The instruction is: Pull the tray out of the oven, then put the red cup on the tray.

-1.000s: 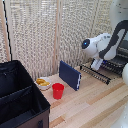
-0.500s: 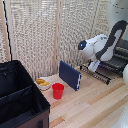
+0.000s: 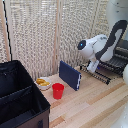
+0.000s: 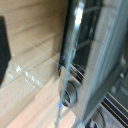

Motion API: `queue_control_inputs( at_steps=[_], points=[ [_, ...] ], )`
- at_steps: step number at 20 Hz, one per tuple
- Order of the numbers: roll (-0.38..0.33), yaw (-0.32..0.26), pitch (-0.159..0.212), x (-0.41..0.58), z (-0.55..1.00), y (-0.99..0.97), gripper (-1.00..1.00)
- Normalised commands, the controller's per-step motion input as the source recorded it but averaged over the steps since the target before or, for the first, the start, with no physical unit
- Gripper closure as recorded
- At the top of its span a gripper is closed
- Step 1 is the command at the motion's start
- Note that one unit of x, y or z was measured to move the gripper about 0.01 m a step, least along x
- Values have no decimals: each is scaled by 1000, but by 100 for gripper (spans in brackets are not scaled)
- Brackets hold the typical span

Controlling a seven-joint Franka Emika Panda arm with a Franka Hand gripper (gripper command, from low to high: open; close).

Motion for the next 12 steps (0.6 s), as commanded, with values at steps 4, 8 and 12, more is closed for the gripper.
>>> queue_control_inputs(
  at_steps=[4, 8, 12],
  points=[
    [0, -203, -110, 138, 684, 215, -100],
    [45, -211, -130, 111, 480, 304, -100],
    [123, -197, -111, 106, 420, 333, -100]
  ],
)
